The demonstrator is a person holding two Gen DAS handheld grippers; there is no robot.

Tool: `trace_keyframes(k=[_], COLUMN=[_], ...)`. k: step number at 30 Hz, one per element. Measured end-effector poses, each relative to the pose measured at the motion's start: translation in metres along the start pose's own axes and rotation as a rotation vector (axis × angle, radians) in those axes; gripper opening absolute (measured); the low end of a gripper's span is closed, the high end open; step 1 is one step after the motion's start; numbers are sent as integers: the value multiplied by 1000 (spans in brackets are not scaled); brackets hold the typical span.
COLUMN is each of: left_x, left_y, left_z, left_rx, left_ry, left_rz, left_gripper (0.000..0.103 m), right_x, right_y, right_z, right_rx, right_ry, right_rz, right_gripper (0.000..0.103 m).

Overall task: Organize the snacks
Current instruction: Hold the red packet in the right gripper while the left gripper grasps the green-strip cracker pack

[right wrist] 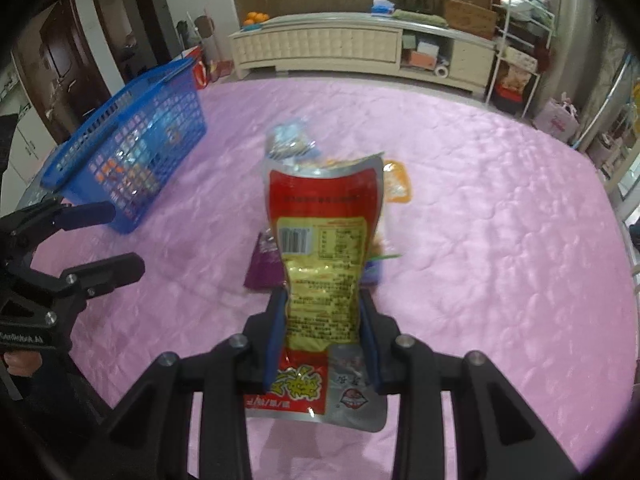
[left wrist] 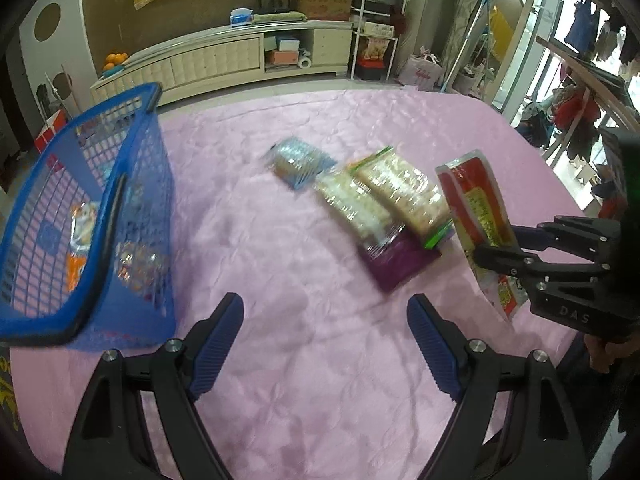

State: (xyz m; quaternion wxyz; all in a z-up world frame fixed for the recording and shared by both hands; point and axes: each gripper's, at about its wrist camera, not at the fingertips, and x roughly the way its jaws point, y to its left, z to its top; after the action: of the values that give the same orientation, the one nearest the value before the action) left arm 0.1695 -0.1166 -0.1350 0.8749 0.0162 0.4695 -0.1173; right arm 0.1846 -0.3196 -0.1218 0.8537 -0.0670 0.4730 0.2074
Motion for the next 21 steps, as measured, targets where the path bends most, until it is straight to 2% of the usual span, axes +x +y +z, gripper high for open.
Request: trace_keyframes(k=[6, 13, 19, 21], left_x=[14, 42, 81, 97], left_y=[-16, -43, -61, -64], left_z=[24, 54, 75, 80], left_rx=[46, 52, 5, -23], left_ry=[5, 43, 64, 92], left_rz=[-8, -76, -102, -123], left_gripper=[82, 82, 82, 82], right_x=[-13, -19, -16, -13], right_y=[-17, -41, -63, -68], right_z=[6, 9, 10, 11], right_rx=[36, 46, 64, 60], right_ry=[-33, -67, -67, -67], right_rz=[-36, -95, -115, -122], right_gripper=[38, 38, 38, 38])
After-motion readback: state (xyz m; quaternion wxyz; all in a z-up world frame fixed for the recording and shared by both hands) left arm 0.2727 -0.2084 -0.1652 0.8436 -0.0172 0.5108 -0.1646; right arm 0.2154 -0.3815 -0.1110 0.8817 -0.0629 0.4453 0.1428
